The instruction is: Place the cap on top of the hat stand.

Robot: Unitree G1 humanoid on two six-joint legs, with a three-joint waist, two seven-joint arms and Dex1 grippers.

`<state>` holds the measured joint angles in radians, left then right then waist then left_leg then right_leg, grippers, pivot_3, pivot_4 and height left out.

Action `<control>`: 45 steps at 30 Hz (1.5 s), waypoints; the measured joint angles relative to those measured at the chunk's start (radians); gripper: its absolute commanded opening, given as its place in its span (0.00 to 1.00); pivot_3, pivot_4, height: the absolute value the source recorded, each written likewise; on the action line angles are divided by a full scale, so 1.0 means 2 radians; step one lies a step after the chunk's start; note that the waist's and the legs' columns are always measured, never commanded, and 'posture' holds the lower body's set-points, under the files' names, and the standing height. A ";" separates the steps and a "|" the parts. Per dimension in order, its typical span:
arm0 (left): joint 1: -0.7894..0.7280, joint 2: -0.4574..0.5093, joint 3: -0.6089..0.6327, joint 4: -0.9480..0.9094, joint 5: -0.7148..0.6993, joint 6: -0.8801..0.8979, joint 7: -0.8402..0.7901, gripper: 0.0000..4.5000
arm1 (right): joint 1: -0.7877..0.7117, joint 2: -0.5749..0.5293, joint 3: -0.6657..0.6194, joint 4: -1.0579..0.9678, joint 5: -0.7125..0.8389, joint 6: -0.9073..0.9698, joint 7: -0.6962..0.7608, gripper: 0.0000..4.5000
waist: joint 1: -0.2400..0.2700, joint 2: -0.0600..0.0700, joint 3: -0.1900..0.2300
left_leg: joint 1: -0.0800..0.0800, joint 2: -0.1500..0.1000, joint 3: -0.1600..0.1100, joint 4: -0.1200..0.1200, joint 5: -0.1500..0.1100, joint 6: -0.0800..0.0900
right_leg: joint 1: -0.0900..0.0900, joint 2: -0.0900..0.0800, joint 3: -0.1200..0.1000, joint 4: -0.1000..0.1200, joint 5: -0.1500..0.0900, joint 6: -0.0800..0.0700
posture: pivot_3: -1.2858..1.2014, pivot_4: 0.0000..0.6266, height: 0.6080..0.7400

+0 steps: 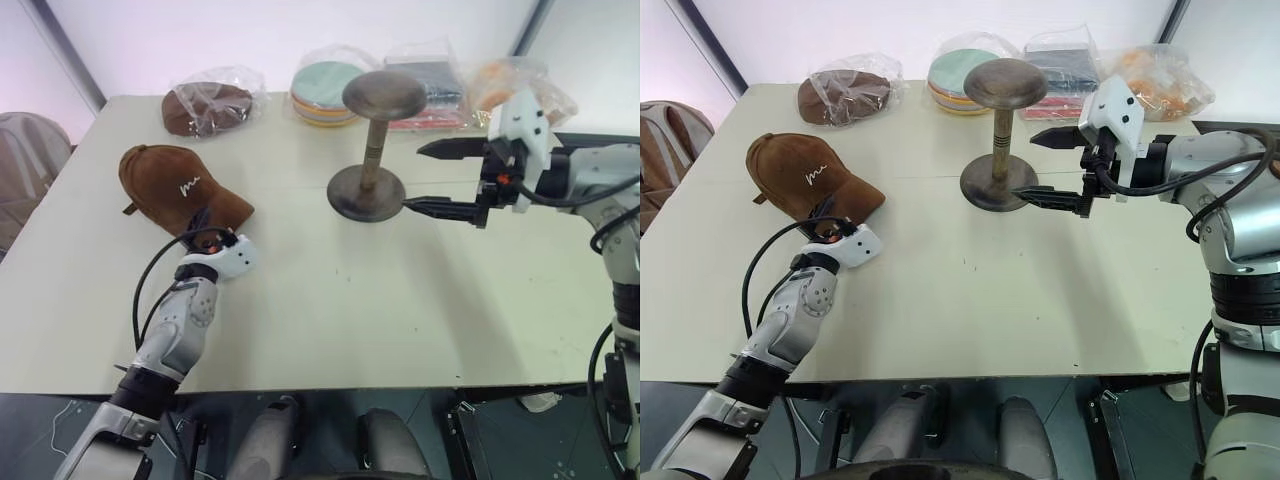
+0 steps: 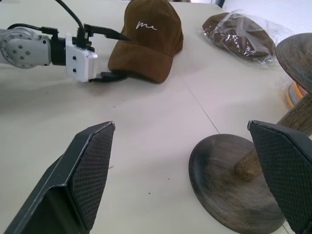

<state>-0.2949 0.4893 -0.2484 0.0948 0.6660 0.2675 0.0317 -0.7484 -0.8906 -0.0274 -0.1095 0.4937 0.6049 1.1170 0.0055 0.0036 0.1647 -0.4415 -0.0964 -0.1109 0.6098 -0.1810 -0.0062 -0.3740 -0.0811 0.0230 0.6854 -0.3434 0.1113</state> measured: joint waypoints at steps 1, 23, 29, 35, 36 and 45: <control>0.000 -0.001 0.002 0.000 0.000 0.004 -0.001 0.99 | -0.001 0.000 0.000 0.000 0.000 0.000 0.000 1.00 | 0.000 0.000 0.000 | 0.000 0.000 0.000 0.000 0.000 0.000 | 0.000 0.000 0.000 0.000 0.000 0.000 | 0.52 0.24 1.00; 0.028 -0.011 0.039 0.011 0.001 -0.009 0.068 0.01 | -0.002 0.000 0.000 0.004 -0.004 -0.004 0.004 1.00 | -0.008 0.004 -0.003 | 0.000 0.000 0.000 0.000 0.000 0.000 | 0.000 0.000 0.000 0.000 0.000 0.000 | 0.52 0.24 1.00; 0.028 -0.007 0.043 0.025 0.005 -0.029 0.098 0.01 | -0.002 0.000 0.000 0.004 -0.004 -0.006 0.004 1.00 | -0.008 0.004 -0.003 | 0.000 0.000 0.000 0.000 0.000 0.000 | 0.000 0.000 0.000 0.000 0.000 0.000 | 0.52 0.24 1.00; 0.033 0.001 0.044 0.026 0.010 -0.049 0.124 0.01 | -0.002 0.000 0.000 0.004 -0.005 -0.006 0.004 1.00 | -0.008 0.004 -0.003 | 0.000 0.000 0.000 0.000 0.000 0.000 | 0.000 0.000 0.000 0.000 0.000 0.000 | 0.52 0.24 1.00; 0.033 0.003 0.045 0.025 0.012 -0.053 0.129 0.01 | -0.002 0.000 0.000 0.004 -0.005 -0.007 0.004 1.00 | -0.008 0.003 -0.003 | -0.001 0.000 0.000 0.000 0.000 0.000 | -0.001 0.000 0.000 0.000 0.000 0.000 | 0.52 0.24 1.00; 0.024 0.007 0.055 -0.031 0.029 -0.092 0.157 0.01 | -0.002 0.000 0.000 0.009 -0.006 -0.008 0.004 1.00 | 0.003 0.003 -0.002 | -0.001 0.000 0.000 0.000 0.000 0.000 | -0.001 0.000 0.000 0.000 0.000 0.000 | 0.52 0.24 1.00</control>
<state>-0.2477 0.5040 -0.1386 0.0320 0.7240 0.0844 0.3458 -0.7525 -0.8910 -0.0278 -0.0920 0.4812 0.5892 1.1253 0.0105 0.0090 0.1599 -0.4436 -0.0970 -0.1108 0.6099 -0.1812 -0.0061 -0.3754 -0.0819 0.0231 0.6848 -0.3434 0.1113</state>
